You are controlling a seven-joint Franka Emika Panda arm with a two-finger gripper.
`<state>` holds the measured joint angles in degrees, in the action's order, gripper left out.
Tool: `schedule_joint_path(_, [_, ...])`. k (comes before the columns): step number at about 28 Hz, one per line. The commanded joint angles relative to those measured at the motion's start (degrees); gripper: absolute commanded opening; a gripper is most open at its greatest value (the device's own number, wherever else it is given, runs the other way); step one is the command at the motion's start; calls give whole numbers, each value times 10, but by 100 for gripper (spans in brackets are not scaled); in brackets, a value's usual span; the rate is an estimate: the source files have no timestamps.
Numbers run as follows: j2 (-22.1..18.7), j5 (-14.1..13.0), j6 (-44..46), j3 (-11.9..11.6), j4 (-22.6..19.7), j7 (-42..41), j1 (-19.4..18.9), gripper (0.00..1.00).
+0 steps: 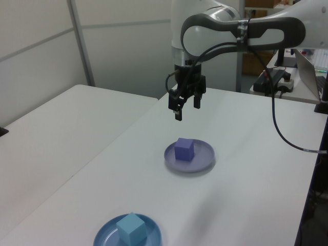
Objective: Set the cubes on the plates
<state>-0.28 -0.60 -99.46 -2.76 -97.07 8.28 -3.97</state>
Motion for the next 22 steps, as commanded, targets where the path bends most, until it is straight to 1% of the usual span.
schedule_joint_path(1, [-1, -13, 5, -1, 4, -12, -1, 100])
schedule_joint_path(11, [-2, -12, 7, 4, 4, -13, -3, 100])
schedule_joint_path(22, [1, -9, 4, 4, 4, -14, -3, 100])
